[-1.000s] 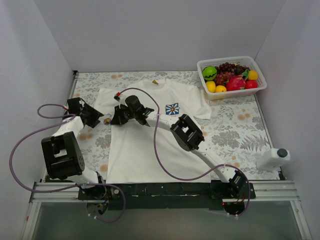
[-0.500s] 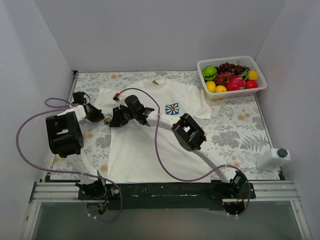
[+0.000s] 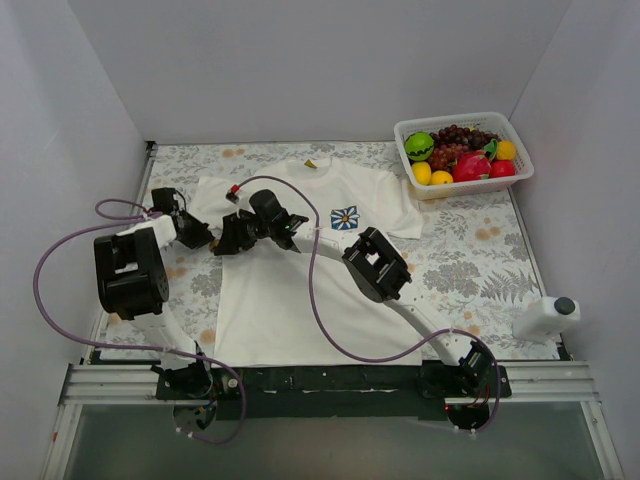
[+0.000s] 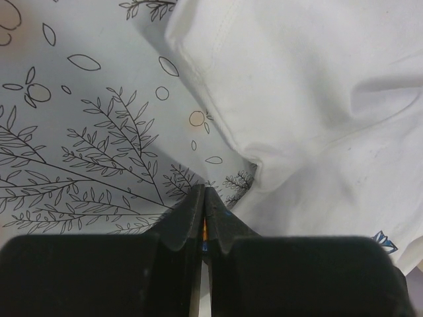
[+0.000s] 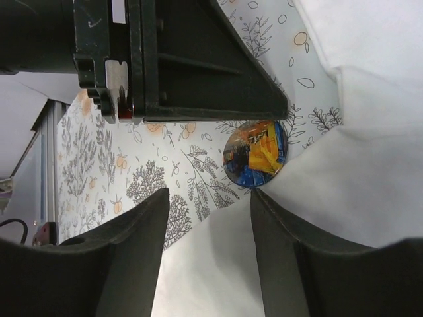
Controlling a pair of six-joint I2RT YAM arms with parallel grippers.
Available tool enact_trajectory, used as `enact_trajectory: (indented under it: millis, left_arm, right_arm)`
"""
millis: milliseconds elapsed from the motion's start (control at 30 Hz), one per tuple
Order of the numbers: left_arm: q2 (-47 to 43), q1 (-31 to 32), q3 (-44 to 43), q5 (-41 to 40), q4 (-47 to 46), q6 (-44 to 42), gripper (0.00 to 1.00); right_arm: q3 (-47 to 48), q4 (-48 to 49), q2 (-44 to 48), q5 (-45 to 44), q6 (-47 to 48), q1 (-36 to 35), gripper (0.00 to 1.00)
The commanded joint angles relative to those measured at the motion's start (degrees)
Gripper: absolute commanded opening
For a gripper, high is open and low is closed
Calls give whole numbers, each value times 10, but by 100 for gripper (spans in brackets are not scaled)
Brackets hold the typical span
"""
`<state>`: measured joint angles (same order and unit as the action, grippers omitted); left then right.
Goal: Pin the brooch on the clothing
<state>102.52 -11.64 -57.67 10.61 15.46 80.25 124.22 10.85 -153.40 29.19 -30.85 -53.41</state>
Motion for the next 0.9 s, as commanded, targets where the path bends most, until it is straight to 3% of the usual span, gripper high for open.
enact_trajectory:
  millis: [0,300,533,567,667,867]
  left_arm:
    - [-8,4,20,-41,62,-4,3]
    - [-25,5,7,-73,103,-12,6]
    - [-32,2,1,-81,120,-16,26]
    - [-30,3,0,-80,126,-17,37]
    - [-36,-1,2,-82,132,-19,49]
    - [-43,-6,31,-56,126,-24,48]
  right_arm:
    - [19,20,-15,17,-32,-1,63]
    - [30,15,-37,14,-66,5,69]
    - [30,11,-53,24,-85,7,68]
    - [25,7,-52,27,-87,7,68]
    - [-12,8,-36,32,-87,8,68]
    - [5,-53,-36,57,-83,23,57]
